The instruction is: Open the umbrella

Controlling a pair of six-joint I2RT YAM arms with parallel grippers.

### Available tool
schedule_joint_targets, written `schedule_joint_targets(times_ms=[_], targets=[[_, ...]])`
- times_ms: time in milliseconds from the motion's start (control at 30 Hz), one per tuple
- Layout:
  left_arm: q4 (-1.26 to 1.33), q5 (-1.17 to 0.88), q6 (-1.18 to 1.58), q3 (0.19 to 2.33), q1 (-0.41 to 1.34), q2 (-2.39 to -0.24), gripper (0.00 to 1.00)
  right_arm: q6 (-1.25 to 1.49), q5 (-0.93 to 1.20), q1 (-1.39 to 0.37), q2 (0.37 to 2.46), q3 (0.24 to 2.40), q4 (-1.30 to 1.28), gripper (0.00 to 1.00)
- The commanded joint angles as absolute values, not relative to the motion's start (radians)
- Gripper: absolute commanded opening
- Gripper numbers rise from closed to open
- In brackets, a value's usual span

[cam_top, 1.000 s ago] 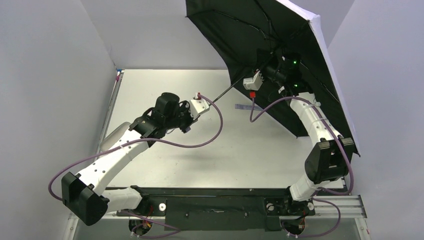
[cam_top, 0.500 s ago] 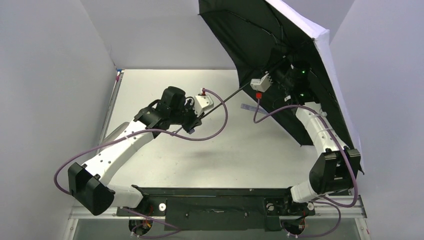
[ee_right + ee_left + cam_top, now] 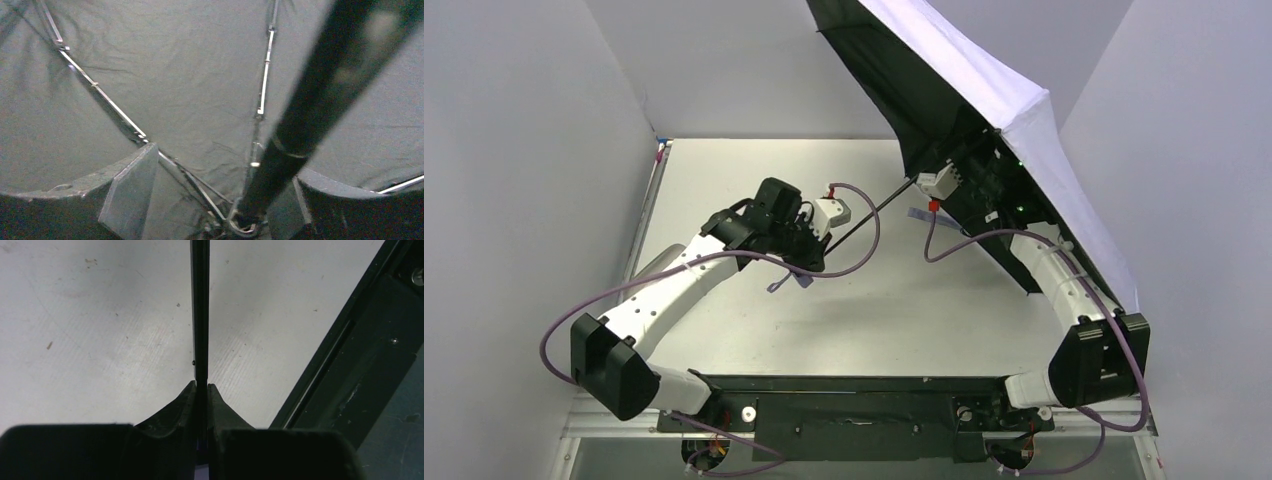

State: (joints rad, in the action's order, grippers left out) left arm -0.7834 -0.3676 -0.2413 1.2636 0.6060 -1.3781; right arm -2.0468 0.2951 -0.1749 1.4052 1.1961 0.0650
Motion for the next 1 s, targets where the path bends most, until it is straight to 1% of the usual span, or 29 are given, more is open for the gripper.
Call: schedule_joint_targets(times_ms=[0,233,400,500,667,733,800,967], targets=[[-0.907,-0.404,-0.189,1.321,0.595,-1.392,0.0,-2.209,0.198,-0.172,1.348,1.123,0.069,0.68],[-0.878,-0.411,-0.178,1.341,0.595,-1.401,0.0,-2.277,0.304,-0.197,1.289,1.04,0.004,0.74],[-0.839,-0.409,-0.146,1.356,0.594,-1.425,0.0,-2.215,0.387,-0.253,1.205,0.995,-0.034,0.75],[-0.824,-0.419,-0.136,1.377,0.594,-1.447,0.0,-2.18,0.4,-0.299,1.159,0.96,-0.03,0.75],[-0.755,-0.429,-0.105,1.378,0.593,-1.461,0.0,-2.081,0.342,-0.419,1.063,0.932,-0.058,0.75],[-0.692,-0.45,-0.08,1.354,0.59,-1.449,0.0,-2.037,0.321,-0.457,1.021,0.909,-0.069,0.75],[-0.575,-0.47,-0.038,1.268,0.587,-1.418,0.0,-1.981,0.29,-0.498,0.97,0.882,-0.099,0.75],[-0.133,-0.504,0.072,1.031,0.566,-1.272,0.0,-1.802,0.168,-0.59,0.824,0.762,-0.146,0.75]])
